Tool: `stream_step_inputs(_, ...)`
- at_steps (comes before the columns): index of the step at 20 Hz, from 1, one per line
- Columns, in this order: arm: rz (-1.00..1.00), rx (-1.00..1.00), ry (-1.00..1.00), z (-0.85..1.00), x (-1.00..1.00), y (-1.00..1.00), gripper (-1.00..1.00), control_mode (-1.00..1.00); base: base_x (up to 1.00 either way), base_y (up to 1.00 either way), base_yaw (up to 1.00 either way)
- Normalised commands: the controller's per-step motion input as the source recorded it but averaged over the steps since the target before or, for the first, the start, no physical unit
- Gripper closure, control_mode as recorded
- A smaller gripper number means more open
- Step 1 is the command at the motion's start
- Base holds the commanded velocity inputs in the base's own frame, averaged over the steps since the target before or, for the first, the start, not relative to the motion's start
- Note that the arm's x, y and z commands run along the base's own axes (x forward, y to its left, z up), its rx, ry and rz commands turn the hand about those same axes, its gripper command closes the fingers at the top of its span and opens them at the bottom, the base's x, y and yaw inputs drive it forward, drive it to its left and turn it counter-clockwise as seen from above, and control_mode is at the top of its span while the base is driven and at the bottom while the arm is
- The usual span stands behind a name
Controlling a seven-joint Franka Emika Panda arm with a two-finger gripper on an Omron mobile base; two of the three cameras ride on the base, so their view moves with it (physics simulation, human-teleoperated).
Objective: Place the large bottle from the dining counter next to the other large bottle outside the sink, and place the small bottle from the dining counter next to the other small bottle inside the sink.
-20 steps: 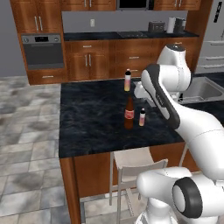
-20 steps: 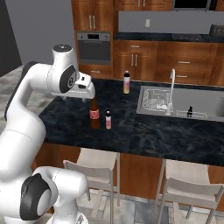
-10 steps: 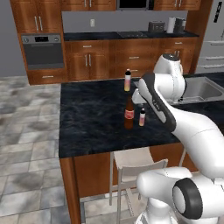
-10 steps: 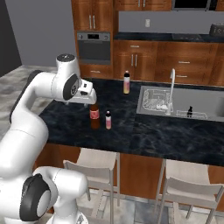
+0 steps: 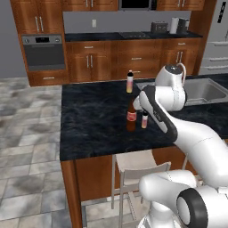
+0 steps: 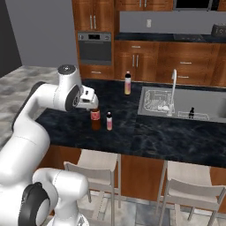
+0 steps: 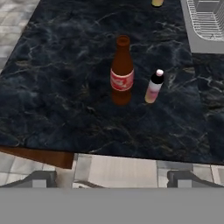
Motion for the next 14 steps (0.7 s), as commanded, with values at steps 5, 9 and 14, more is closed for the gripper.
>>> stream_step_inputs(5, 0.00, 0.00, -0.10, -0.07, 0.11, 0.01, -1.00, -1.00, 0.00, 0.00, 0.00)
stream_step_inputs(9, 0.00, 0.00, -0.08, -0.03, 0.15, 0.00, -1.00, -1.00, 0.00, 0.00, 0.00)
stream_step_inputs(14, 0.00, -0.01, -0.01, -0.07, 0.22, 0.00, -1.00, -1.00, 0.00, 0.00, 0.00)
